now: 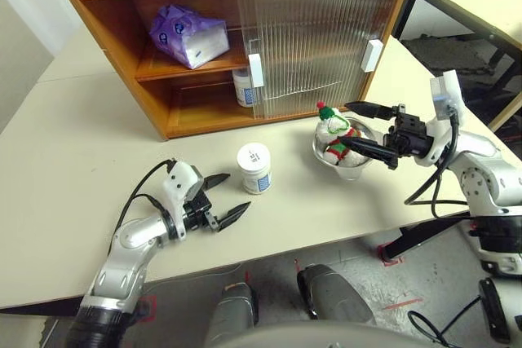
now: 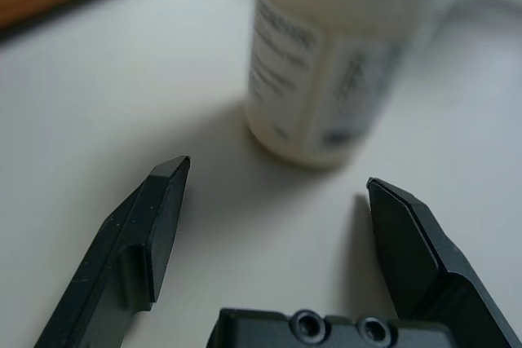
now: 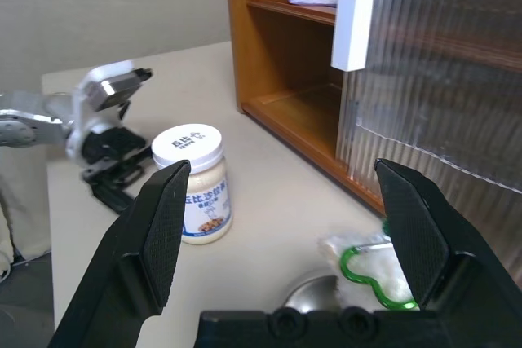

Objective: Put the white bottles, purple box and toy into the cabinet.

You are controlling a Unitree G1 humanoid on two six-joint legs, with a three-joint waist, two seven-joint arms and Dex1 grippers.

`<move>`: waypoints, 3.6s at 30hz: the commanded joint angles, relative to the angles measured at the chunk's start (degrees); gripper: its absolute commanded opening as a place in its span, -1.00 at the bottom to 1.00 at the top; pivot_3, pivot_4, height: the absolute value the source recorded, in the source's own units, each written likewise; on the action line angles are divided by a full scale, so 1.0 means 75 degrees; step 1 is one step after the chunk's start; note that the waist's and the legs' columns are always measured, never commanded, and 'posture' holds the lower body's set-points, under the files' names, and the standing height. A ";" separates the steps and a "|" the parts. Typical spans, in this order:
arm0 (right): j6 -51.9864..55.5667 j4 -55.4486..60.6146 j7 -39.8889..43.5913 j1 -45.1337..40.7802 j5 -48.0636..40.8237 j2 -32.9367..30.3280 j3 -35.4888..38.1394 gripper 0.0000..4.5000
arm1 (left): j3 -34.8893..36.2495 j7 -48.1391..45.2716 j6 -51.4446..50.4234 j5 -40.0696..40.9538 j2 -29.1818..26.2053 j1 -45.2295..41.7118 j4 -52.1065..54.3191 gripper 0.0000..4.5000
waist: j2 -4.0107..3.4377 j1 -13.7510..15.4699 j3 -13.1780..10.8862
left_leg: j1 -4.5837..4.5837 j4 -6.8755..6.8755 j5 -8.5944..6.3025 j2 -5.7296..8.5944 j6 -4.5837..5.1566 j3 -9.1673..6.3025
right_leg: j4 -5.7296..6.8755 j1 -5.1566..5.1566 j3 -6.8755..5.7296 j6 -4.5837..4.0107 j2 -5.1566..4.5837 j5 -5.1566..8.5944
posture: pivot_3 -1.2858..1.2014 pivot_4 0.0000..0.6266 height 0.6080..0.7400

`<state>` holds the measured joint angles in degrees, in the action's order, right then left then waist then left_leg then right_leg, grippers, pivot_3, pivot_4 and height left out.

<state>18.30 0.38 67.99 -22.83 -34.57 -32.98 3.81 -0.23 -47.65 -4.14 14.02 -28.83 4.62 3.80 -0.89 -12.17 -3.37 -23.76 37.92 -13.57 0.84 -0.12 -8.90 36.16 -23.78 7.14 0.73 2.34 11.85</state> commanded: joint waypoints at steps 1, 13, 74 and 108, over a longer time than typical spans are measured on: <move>0.0191 0.0285 -0.0056 0.0063 -0.0093 0.0062 -0.0080 1.00 | -0.0538 -0.0106 -0.0299 -0.0030 0.0319 -0.0456 -0.0398 0.99 | 0.0000 0.0017 0.0000 | 0.0000 0.0000 0.0001 0.0003 0.0002 0.0000 | 0.0000 0.0003 0.0000 0.0000 -0.0001 0.0000 | -0.19 -0.76 1.00; 0.0588 0.0720 -0.0473 0.0075 -0.0090 -0.0035 -0.0053 1.00 | -0.0966 -0.0004 -0.0851 -0.0066 0.0921 -0.1317 -0.1103 0.70 | 0.0005 0.0003 -0.0001 | 0.0029 0.0005 0.0002 0.0006 0.0007 0.0006 | -0.0006 0.0051 0.0002 0.0031 -0.0001 0.0017 | -0.21 -0.74 1.00; 0.0393 0.0502 -0.0338 -0.0028 0.0050 0.0140 -0.0292 1.00 | 0.1011 0.3707 0.0066 -0.0679 0.1069 -0.3428 -0.2922 0.42 | 0.0060 -0.0020 -0.0039 | 0.0057 0.0014 -0.0059 0.0007 0.0062 0.0014 | -0.0114 0.0135 0.0007 0.0026 0.0006 0.0007 | -0.19 -0.76 1.00; 0.0481 0.0752 -0.0393 0.0238 -0.0089 0.0165 -0.0243 1.00 | 0.1017 0.4646 0.1484 -0.1339 0.1432 -0.7078 -0.8903 0.42 | 0.0131 0.0009 -0.0089 | 0.0048 0.0025 -0.0004 0.0107 0.0147 0.0033 | -0.0128 0.0151 0.0029 0.0196 -0.0022 0.0000 | -0.20 -0.72 1.00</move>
<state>21.47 4.75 65.05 -21.50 -35.02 -31.57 1.98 6.57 -13.42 5.66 4.24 -17.86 -47.25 -61.48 0.10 -12.10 -4.04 -23.41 38.11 -13.58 1.66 1.01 -8.65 35.19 -22.63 7.36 2.22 2.16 11.84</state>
